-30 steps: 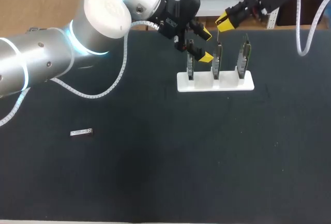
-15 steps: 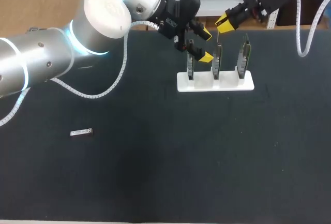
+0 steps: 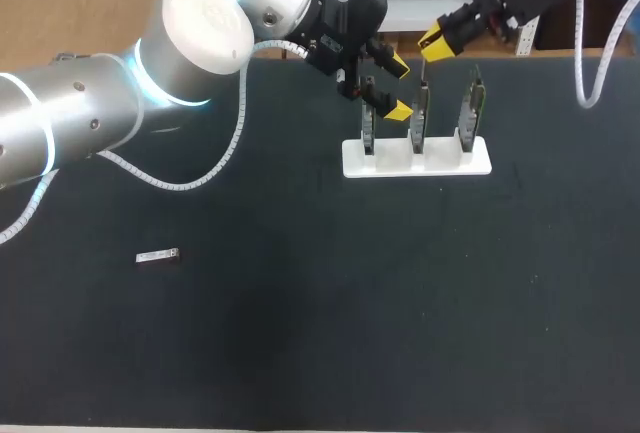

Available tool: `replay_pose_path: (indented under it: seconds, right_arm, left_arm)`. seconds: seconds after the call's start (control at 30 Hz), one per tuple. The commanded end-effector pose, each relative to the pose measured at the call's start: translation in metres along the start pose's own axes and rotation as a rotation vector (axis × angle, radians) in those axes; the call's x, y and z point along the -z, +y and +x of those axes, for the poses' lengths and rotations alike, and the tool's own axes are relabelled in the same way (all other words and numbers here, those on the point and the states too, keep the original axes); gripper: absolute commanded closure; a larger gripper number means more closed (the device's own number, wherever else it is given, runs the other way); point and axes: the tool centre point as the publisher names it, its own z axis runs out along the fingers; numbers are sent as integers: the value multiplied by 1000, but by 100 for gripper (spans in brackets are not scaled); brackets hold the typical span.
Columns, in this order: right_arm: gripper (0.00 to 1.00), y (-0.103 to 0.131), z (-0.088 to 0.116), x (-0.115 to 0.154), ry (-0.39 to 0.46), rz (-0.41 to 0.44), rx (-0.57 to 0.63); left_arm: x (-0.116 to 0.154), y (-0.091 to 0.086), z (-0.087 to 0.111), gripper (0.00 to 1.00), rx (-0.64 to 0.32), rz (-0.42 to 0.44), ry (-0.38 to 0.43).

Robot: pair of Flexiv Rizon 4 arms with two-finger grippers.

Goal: Pick up the optical module with the left hand, and insert it into the network port with the right hand.

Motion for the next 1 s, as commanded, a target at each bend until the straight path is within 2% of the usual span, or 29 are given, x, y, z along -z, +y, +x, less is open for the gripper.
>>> replay_pose_path:
  seconds: [0.03, 0.37, 0.73, 1.0]
  right_arm:
    - [100, 1, 1, -1, -1, 1, 0]
    - [100, 1, 4, -2, -4, -2, -10]
    - [100, 0, -4, 4, -13, 12, 12]
    - [100, 0, -1, 2, -23, -8, 8]
  left_arm:
    - [-1, 3, -1, 0, 0, 5, 4]
    - [-1, 3, -1, 0, 0, 5, 4]
    - [-1, 3, -1, 0, 0, 5, 4]
    - [-1, 3, -1, 0, 0, 5, 4]
